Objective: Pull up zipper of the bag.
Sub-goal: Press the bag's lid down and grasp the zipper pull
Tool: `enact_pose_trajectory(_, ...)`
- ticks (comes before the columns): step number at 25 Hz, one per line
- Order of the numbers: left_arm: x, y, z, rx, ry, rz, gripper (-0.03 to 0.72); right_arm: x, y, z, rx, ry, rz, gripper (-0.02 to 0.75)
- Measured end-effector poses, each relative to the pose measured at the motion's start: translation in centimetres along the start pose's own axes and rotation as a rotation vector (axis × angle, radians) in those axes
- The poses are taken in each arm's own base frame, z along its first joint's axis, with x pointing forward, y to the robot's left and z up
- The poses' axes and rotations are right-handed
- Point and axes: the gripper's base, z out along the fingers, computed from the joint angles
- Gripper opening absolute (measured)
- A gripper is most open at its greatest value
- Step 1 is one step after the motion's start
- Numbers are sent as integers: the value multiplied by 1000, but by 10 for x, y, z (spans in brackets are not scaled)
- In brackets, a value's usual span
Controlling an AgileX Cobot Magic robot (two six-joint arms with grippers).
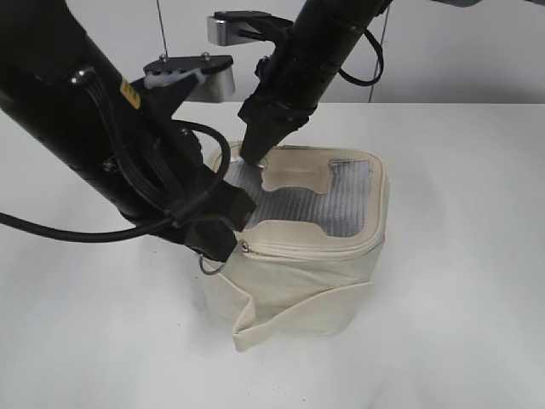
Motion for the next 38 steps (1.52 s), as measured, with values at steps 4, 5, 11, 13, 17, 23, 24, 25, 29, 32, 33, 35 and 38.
enact_pose_trajectory(4, 0, 0, 0, 5, 5, -4, 1, 0, 1, 0, -10, 3, -4, 120)
enact_pose_trajectory(5, 1, -1, 0, 7, 7, -11, 1, 0, 1, 0, -11, 1, -10, 157)
enact_pose_trajectory(11, 1, 0, 0, 8, 12, -13, 1, -1, 2, -1, -19, -6, -38, 312)
enact_pose_trajectory(13, 1, 0, 0, 8, 15, -13, 1, -1, 2, -1, -20, -4, -46, 322)
enact_pose_trajectory(17, 1, -1, 0, 10, 16, -15, 1, -1, 2, -1, -20, -2, -55, 326)
enact_pose_trajectory(23, 1, -2, 0, 21, 16, -25, 1, -3, 0, -1, 1, -27, -57, 326)
enact_pose_trajectory(24, 1, -2, 0, 22, 16, -26, 1, -4, 0, -1, 3, -30, -56, 326)
enact_pose_trajectory(25, 1, -2, 0, 22, 16, -26, 1, -4, 0, -1, 4, -32, -56, 326)
enact_pose_trajectory(29, 1, -2, 0, 24, 16, -27, 1, -3, 0, -1, 2, -28, -56, 326)
enact_pose_trajectory(32, 1, -2, 0, 24, 16, -27, 1, -2, -1, 3, -6, -14, -53, 320)
enact_pose_trajectory(33, 1, -2, 0, 24, 16, -27, 1, -2, -2, 4, -7, -13, -53, 300)
enact_pose_trajectory(35, 1, -2, 0, 24, 16, -27, 1, -2, -2, 4, -7, -12, -52, 232)
enact_pose_trajectory(38, 1, -2, 0, 24, 17, -28, 1, -1, -1, 4, -16, 0, -52, 84)
